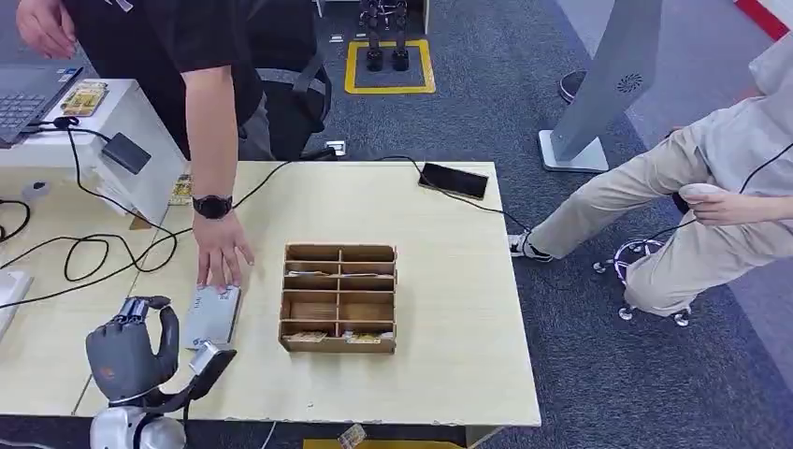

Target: Pass the card to the sensor for recognition and then transmit it.

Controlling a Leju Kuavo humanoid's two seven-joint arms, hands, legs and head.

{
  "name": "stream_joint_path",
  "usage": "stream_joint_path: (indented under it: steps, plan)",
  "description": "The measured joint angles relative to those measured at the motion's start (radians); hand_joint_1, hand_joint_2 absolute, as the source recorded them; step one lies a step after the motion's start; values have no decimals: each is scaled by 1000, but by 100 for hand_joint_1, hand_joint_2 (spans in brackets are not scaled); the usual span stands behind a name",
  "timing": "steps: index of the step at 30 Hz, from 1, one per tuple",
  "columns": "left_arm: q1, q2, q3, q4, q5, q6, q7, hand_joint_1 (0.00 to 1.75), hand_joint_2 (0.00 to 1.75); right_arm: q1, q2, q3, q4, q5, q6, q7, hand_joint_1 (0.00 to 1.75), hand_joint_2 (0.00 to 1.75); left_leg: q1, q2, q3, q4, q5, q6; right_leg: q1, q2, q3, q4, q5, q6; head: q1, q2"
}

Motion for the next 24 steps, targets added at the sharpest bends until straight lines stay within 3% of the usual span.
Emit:
stream_joint_path:
  steps: [12, 24]
  plan:
    - [7, 2, -16, 86, -81, 0, 0, 175, 175, 7, 0, 40, 0, -29, 0, -1, 0, 175, 0, 0, 0, 0, 0, 0, 0, 0, 0, 0, 0, 0, 1, 0]
    - [7, 2, -18, 122, -89, 0, 0, 175, 175, 11, 0, 56, 0, -30, 0, -1, 0, 175, 0, 0, 0, 0, 0, 0, 0, 0, 0, 0, 0, 0, 0, 0]
